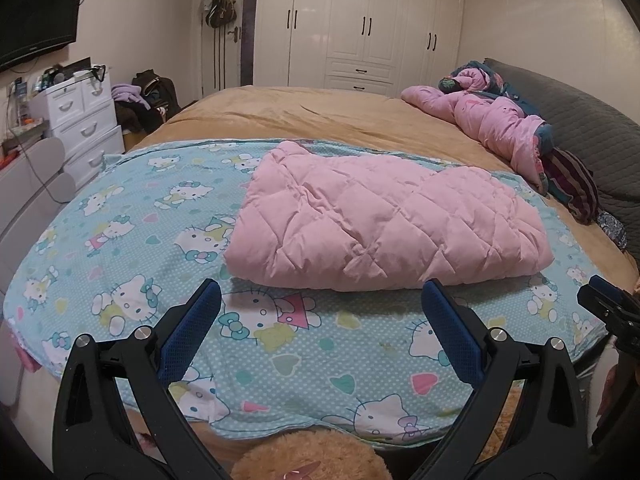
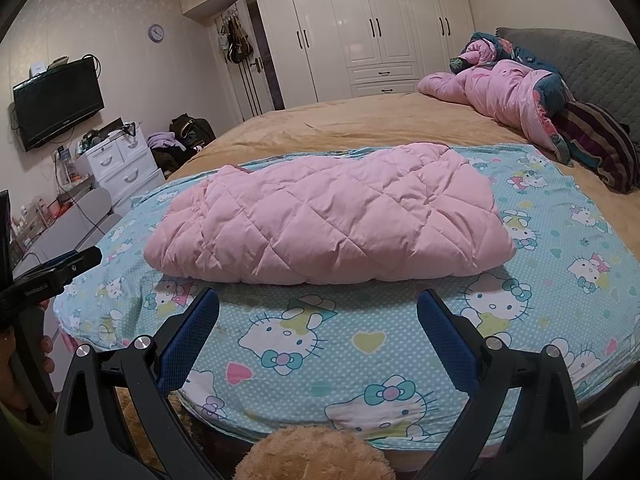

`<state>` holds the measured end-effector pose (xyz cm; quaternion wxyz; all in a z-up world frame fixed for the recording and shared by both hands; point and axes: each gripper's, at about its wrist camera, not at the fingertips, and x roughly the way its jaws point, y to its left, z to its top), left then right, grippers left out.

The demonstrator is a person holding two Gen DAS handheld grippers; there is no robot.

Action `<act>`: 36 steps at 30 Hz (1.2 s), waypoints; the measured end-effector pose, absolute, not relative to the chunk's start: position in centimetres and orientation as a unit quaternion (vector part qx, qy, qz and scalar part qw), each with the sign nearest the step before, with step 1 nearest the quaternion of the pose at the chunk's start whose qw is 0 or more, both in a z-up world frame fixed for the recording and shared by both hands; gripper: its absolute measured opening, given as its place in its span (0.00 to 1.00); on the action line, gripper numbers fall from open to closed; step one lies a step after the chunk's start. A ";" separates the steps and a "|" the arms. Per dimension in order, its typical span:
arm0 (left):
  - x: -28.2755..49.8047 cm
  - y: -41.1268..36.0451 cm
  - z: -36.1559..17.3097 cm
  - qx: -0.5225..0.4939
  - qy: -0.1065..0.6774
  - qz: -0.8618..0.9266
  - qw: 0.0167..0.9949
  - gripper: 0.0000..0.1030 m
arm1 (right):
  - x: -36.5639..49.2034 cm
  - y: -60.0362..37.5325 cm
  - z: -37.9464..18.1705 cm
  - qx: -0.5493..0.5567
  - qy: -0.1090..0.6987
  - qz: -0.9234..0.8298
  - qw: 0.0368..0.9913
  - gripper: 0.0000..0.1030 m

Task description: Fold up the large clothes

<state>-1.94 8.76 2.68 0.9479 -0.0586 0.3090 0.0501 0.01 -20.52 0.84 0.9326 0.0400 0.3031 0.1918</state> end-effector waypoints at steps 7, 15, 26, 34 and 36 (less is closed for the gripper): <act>-2.0 8.9 2.4 -0.058 0.312 0.054 0.947 0.91 | -0.1 -20.5 0.8 0.038 0.303 0.190 0.933 0.96; -1.9 8.7 2.5 -0.055 0.313 0.055 0.946 0.91 | -0.1 -20.4 0.7 0.039 0.302 0.190 0.933 0.96; -1.9 8.6 2.5 -0.055 0.316 0.054 0.946 0.91 | -0.1 -20.5 0.7 0.038 0.302 0.192 0.933 0.96; -1.7 8.5 2.7 -0.053 0.317 0.050 0.946 0.91 | 0.0 -20.5 0.7 0.035 0.303 0.191 0.933 0.96; -1.6 8.4 2.7 -0.051 0.318 0.049 0.946 0.91 | 0.0 -20.5 0.7 0.036 0.303 0.192 0.933 0.96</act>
